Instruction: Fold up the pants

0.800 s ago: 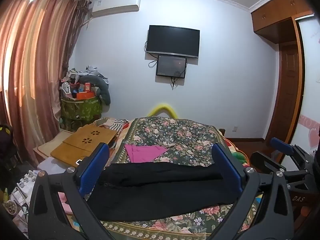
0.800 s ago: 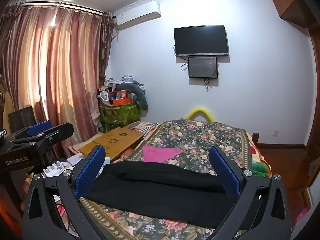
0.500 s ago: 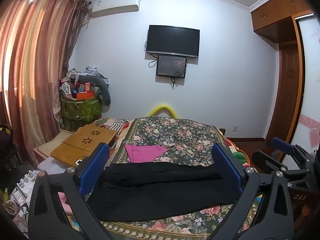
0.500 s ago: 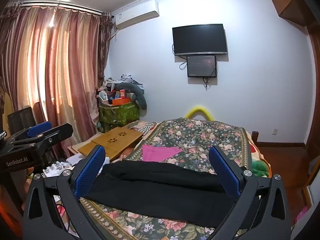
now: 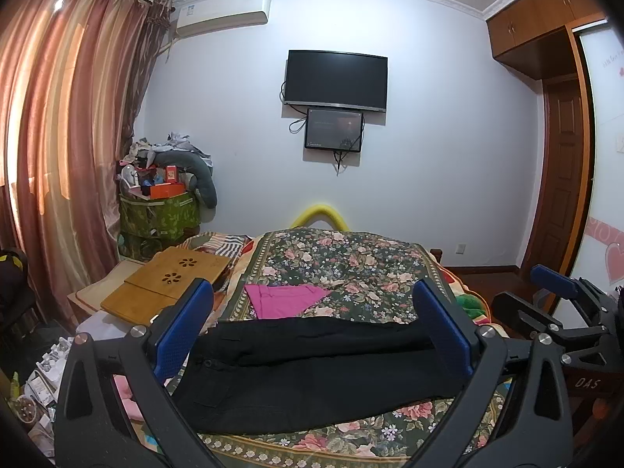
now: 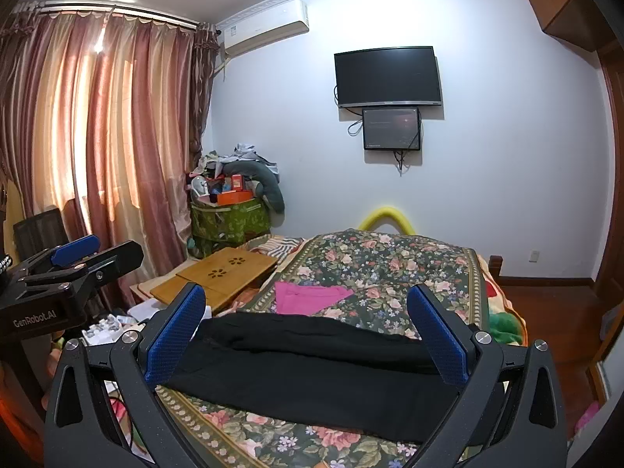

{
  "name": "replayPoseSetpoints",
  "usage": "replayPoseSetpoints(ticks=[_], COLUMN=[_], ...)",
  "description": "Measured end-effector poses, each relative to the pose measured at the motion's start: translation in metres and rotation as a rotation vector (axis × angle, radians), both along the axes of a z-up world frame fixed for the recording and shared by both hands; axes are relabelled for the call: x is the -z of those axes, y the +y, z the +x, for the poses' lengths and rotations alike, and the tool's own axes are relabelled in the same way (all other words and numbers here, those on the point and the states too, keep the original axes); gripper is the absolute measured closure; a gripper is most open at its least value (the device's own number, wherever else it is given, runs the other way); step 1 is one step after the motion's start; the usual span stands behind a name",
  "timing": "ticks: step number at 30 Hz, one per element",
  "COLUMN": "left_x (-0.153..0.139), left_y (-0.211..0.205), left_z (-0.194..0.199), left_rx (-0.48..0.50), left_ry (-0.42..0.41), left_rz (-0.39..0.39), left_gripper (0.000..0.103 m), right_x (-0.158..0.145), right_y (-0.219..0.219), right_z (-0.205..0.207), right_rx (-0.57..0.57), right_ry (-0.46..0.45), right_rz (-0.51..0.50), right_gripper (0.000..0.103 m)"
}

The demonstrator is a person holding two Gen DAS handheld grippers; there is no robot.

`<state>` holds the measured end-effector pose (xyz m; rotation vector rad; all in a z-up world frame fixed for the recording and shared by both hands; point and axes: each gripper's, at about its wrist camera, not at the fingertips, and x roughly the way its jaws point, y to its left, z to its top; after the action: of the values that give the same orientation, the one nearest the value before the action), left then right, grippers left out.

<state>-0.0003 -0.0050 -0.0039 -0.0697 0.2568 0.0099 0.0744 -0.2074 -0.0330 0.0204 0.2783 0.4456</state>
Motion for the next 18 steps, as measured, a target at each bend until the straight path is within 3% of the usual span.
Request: replayPoseSetpoints(ticks=[18], left_x=[0.0014], left_y=[0.0063], left_z=[0.0034], left_rx=[0.002], left_ry=[0.011], left_rz=[-0.010], left_gripper=[0.000], right_x=[0.0008], right_y=[-0.0020], right_z=[-0.0034], right_rx=[0.010], right_ry=[0.002], right_rz=[0.003], right_gripper=[0.000])
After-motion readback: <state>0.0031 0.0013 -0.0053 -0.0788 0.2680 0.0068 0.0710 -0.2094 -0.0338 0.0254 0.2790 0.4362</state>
